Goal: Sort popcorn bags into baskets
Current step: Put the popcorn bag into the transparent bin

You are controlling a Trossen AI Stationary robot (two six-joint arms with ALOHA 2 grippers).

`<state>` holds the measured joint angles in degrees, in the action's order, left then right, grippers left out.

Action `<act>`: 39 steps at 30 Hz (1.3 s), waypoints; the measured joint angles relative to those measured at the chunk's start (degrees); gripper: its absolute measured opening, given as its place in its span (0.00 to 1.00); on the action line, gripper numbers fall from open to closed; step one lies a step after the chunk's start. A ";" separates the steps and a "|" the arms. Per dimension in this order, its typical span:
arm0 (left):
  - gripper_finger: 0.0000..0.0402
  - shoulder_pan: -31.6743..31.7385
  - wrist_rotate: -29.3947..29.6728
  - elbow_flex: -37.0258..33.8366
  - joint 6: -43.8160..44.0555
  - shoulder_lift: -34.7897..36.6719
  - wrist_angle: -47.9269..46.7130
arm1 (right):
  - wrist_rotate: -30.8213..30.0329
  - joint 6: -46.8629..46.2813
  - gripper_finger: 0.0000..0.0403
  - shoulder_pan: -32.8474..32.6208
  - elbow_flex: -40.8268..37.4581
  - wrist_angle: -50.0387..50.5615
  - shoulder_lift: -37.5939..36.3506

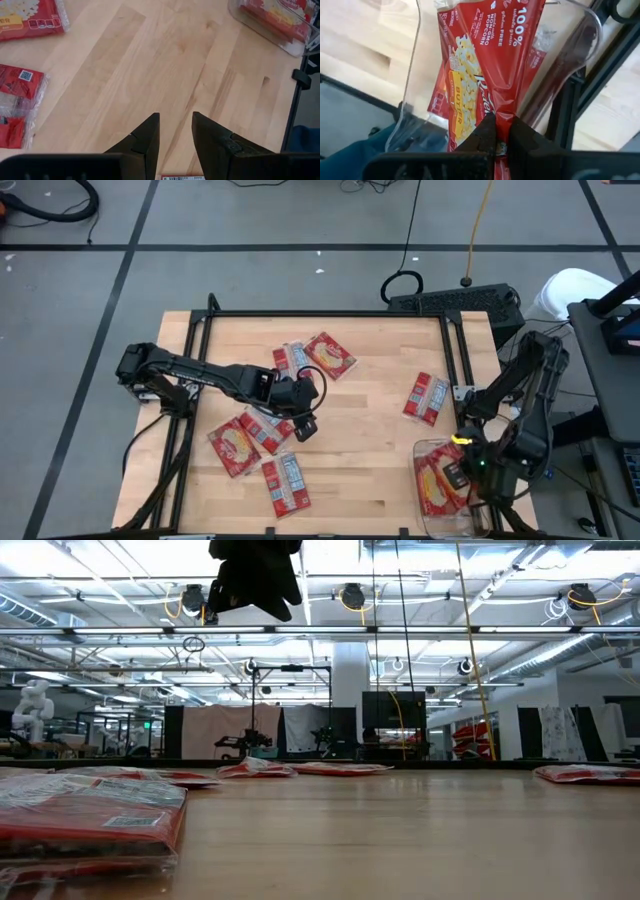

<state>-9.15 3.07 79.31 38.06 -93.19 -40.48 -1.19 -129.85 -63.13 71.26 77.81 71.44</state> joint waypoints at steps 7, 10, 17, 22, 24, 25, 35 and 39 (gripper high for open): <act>0.29 0.11 0.52 0.02 1.13 0.00 0.01 | 2.76 -0.49 0.02 1.37 -2.38 -3.50 3.18; 0.29 0.11 1.10 0.02 1.76 0.00 0.26 | 2.96 -0.63 0.02 1.66 -2.99 -4.88 4.53; 0.29 0.11 1.17 0.02 1.91 0.00 0.64 | 3.06 -0.60 0.02 2.94 -3.57 -5.20 7.10; 0.29 0.11 1.18 0.02 1.59 0.00 0.82 | 2.78 -0.01 0.05 4.50 -3.60 -5.78 9.18; 0.29 0.11 1.19 0.02 1.73 0.00 0.84 | 2.78 0.01 0.08 4.96 -3.62 -6.61 9.69; 0.29 0.11 1.18 0.02 1.73 0.00 0.86 | 2.80 0.10 0.10 5.18 -3.62 -7.12 9.92; 0.29 0.11 1.18 0.02 1.50 0.00 0.93 | 3.29 0.12 0.31 6.18 -3.61 -8.82 10.91; 0.29 0.11 1.18 0.02 1.28 0.00 0.94 | 4.35 0.75 0.33 6.16 -3.60 -8.43 10.67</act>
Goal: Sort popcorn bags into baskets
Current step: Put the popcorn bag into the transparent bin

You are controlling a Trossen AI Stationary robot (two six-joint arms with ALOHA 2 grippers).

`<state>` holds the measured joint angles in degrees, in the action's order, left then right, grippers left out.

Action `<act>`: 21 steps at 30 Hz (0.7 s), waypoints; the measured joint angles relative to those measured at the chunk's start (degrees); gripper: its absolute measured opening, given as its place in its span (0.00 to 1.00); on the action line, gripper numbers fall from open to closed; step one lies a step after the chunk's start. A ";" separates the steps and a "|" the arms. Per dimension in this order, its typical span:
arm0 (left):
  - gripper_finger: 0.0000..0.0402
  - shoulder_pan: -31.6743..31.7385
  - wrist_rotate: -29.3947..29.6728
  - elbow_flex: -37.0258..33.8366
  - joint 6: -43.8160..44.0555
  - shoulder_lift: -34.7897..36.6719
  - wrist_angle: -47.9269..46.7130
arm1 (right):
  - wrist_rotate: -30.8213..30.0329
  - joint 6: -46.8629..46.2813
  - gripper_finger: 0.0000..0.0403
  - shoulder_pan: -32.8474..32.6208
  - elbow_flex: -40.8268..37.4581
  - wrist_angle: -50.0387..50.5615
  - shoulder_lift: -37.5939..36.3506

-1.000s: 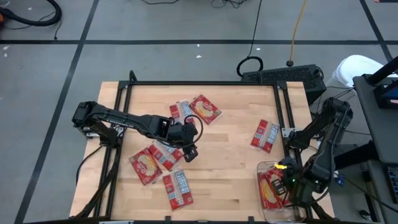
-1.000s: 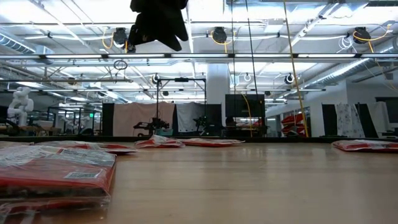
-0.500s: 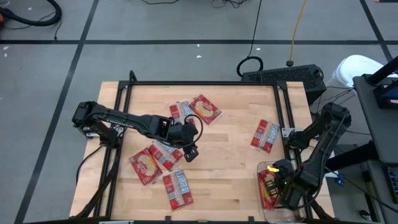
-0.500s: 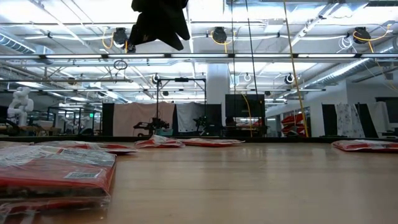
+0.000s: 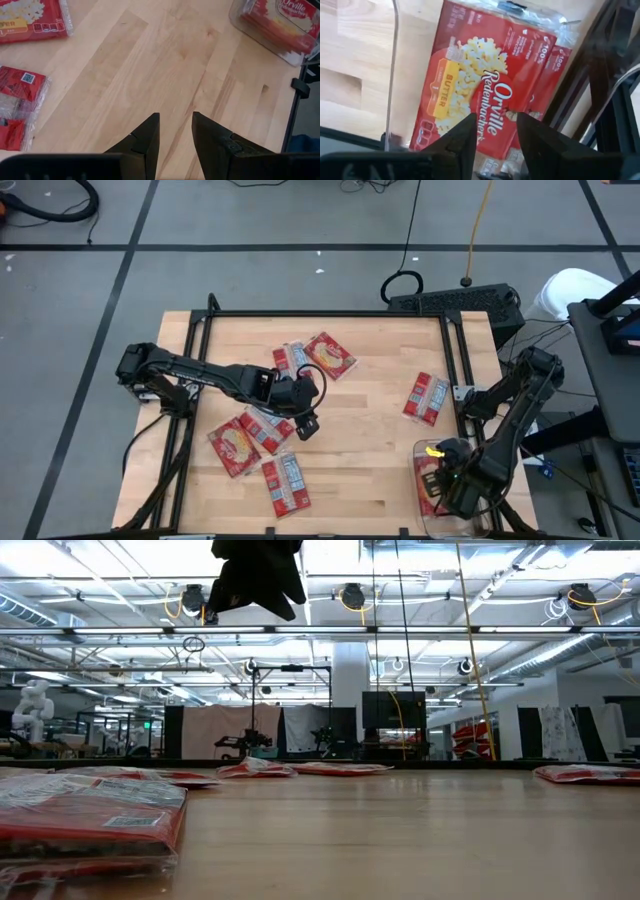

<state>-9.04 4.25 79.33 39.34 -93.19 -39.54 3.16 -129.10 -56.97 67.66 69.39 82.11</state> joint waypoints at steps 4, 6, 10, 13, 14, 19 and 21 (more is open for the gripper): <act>0.29 0.00 -0.17 0.00 -0.03 0.00 -0.01 | -0.60 1.22 0.33 0.00 0.00 -1.31 -1.80; 0.29 -0.12 -0.86 0.00 -0.01 0.00 -0.02 | -3.17 1.05 0.33 0.00 0.00 -3.31 -3.58; 0.29 -0.73 -1.20 0.02 0.34 0.00 -0.12 | -11.06 0.52 0.33 0.00 0.00 -7.03 -8.10; 0.29 -0.85 -1.20 0.02 1.96 0.00 -0.18 | -19.01 0.36 0.31 0.02 0.00 -8.41 -11.30; 0.29 -0.80 -1.18 0.02 2.38 0.00 -0.18 | -21.83 -0.04 0.31 0.04 0.00 -8.47 -12.26; 0.29 0.35 -0.76 0.02 1.74 0.00 -0.18 | -29.33 1.45 0.30 3.84 0.02 -7.85 -16.06; 0.29 0.96 -0.76 0.02 1.71 0.00 -0.18 | -31.10 3.89 0.30 6.81 0.02 -7.64 -17.40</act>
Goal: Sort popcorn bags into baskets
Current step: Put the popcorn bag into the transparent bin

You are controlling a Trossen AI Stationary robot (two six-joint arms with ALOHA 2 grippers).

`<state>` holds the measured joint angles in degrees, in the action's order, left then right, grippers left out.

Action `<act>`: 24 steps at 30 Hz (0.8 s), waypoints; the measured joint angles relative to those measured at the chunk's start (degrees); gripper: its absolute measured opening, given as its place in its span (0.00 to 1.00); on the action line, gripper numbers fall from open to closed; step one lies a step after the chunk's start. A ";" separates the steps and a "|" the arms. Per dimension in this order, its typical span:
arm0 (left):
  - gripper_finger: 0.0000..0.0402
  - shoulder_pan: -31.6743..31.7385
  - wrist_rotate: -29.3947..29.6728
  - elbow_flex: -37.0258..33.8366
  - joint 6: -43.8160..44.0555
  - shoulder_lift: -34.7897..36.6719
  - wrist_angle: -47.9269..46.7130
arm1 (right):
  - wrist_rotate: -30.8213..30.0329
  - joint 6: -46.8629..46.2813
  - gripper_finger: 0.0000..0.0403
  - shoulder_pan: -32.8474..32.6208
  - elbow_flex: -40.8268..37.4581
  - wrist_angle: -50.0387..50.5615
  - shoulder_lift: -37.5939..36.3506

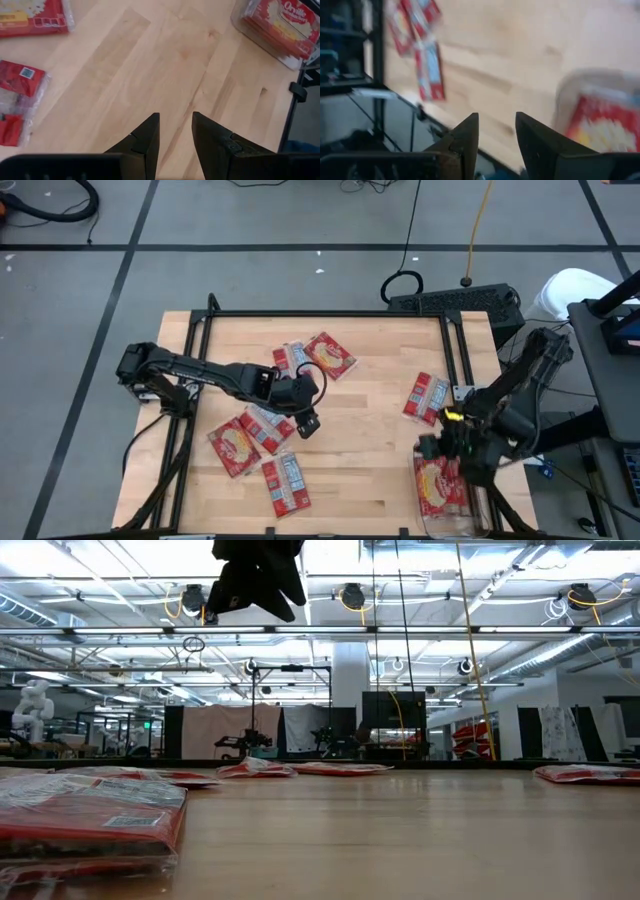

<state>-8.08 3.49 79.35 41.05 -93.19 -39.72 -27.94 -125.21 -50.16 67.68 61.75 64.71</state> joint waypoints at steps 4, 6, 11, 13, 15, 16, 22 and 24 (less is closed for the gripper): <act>0.29 0.89 0.08 0.00 -0.07 0.00 0.02 | -1.93 6.38 0.30 7.72 0.00 -0.04 -3.22; 0.29 1.25 0.08 0.00 -0.90 0.00 0.04 | -2.28 10.54 0.30 12.31 0.00 0.54 -5.00; 0.29 2.12 1.25 0.00 -3.78 0.00 0.09 | 0.94 21.75 0.30 24.57 0.02 4.21 -8.81; 0.29 2.51 2.13 0.00 -4.70 0.00 0.11 | 4.72 26.63 0.30 30.32 0.02 6.15 -9.54; 0.29 2.76 2.66 0.00 -5.62 0.00 0.13 | 9.65 33.22 0.30 36.30 0.02 7.34 -9.68; 0.29 2.94 2.71 0.00 -6.02 0.00 0.13 | 12.43 37.52 0.30 39.50 0.02 7.39 -9.50; 0.29 3.96 3.54 0.00 -5.81 0.00 0.15 | 28.07 68.98 0.31 54.82 0.02 2.29 -5.43; 0.29 4.56 4.34 0.00 -5.80 0.00 0.15 | 31.66 77.73 0.33 58.49 0.04 0.73 -3.17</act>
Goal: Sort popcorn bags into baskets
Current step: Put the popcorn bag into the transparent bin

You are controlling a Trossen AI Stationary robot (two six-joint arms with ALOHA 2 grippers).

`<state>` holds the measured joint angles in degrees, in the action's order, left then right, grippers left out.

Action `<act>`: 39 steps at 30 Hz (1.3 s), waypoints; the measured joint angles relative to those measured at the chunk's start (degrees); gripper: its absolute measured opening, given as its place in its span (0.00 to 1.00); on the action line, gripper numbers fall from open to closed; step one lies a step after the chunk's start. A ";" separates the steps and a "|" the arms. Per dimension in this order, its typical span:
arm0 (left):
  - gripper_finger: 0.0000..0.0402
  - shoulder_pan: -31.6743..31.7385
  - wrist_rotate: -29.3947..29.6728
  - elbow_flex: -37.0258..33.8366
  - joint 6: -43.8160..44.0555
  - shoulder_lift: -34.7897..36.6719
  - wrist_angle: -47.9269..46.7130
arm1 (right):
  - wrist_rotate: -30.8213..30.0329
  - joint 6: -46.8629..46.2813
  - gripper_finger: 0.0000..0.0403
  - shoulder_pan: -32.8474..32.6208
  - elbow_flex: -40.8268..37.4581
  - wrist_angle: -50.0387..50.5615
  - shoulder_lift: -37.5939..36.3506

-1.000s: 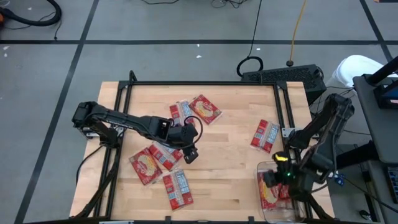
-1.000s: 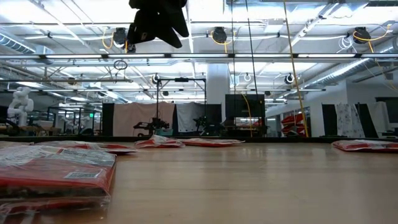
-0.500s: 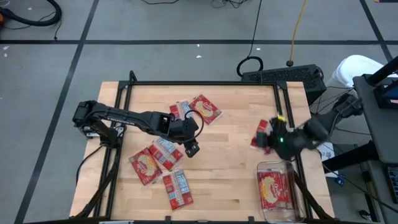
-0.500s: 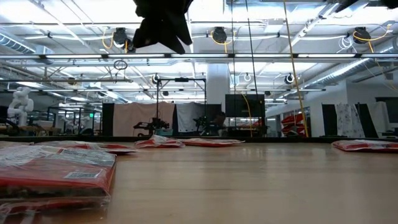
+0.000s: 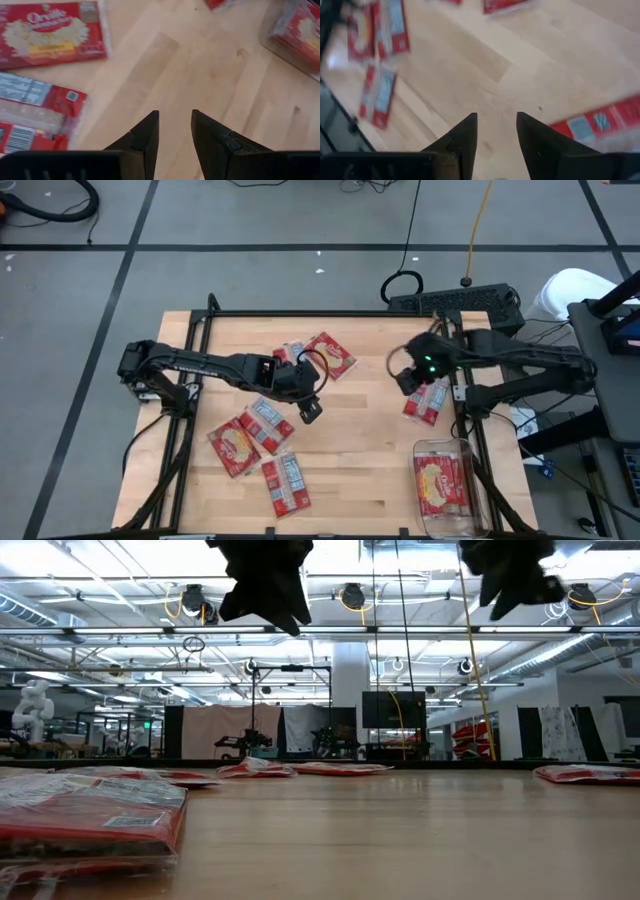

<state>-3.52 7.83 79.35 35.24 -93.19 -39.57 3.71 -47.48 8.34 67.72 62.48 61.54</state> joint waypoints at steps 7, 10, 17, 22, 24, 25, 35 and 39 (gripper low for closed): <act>0.29 2.06 0.35 0.00 1.69 0.00 0.00 | 5.50 20.57 0.47 5.88 -0.75 6.40 10.03; 0.29 2.11 0.40 0.00 3.28 -0.01 0.00 | 6.64 28.66 0.56 5.32 -2.72 7.48 13.36; 0.29 1.17 1.64 0.00 5.01 0.00 0.26 | 8.56 45.45 0.74 3.11 -10.92 5.08 16.51; 0.29 1.15 1.73 0.00 4.76 -0.02 0.24 | 9.65 55.79 0.76 1.45 -18.52 -1.78 16.82; 0.29 1.17 1.75 0.00 4.76 -0.02 0.24 | 7.82 59.07 0.76 0.24 -20.90 -4.86 16.82; 0.29 1.17 1.75 0.00 4.75 -0.02 0.22 | 6.30 60.84 0.76 -0.21 -21.78 -6.24 16.82; 0.29 0.66 1.76 0.00 4.72 -0.02 0.17 | 2.39 68.16 0.75 -3.89 -27.39 -14.84 17.50; 0.29 0.26 1.80 0.00 4.56 -0.02 0.09 | -0.77 69.08 0.73 -5.56 -27.38 -16.28 18.13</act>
<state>-3.26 9.63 79.35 39.81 -93.21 -39.48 2.94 21.60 2.78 40.34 46.20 79.67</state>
